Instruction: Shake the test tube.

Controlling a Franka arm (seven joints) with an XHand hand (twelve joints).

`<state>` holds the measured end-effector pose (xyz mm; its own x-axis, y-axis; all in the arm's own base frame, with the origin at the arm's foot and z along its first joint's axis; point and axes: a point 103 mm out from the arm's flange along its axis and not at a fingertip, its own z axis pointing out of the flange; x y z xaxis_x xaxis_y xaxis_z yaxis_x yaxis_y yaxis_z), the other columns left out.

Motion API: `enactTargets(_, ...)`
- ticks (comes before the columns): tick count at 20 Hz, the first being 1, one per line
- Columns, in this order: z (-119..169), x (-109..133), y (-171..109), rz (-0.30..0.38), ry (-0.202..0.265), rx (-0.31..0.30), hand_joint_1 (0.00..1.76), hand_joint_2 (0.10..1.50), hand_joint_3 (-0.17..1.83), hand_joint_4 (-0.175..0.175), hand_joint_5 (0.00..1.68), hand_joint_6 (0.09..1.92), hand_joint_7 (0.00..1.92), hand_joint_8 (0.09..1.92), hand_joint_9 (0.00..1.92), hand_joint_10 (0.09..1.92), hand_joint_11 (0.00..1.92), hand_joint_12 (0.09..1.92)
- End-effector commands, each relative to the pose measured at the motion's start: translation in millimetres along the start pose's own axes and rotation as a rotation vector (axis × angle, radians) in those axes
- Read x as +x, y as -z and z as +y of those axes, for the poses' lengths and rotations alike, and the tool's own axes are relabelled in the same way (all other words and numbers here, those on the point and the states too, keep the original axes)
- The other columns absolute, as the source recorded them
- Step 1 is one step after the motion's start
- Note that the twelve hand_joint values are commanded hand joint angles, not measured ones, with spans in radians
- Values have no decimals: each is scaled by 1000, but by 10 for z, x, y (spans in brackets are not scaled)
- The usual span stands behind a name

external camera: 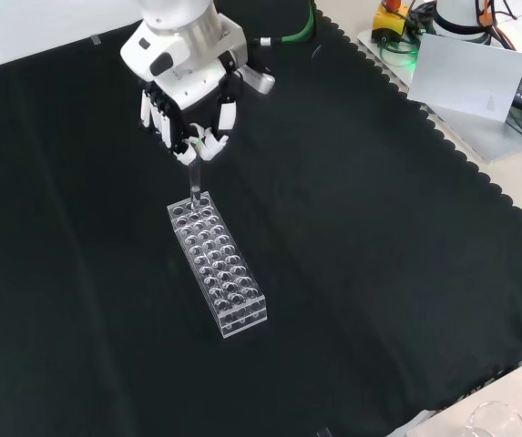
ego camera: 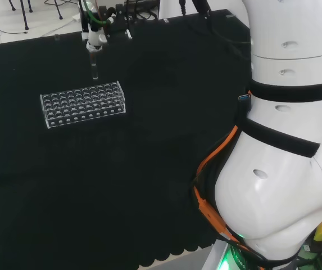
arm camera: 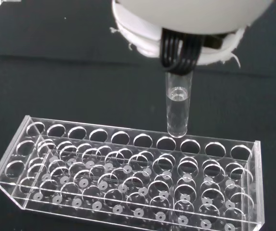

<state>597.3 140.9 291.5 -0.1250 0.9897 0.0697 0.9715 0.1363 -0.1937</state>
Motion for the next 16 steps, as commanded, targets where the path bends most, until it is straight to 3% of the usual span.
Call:
enactTargets(1,-91,-68,107,21,-1,-18,1432,674,553,-175,1297,551,1686,648,1307,600,1006,1177)
enactTargets(9,-124,124,283,74,30,-45,1432,672,555,-175,1299,549,1688,644,1309,598,1007,1176)
enactTargets(16,-172,748,540,186,158,-70,1432,671,556,-175,1300,547,1689,642,1310,597,1008,1176)
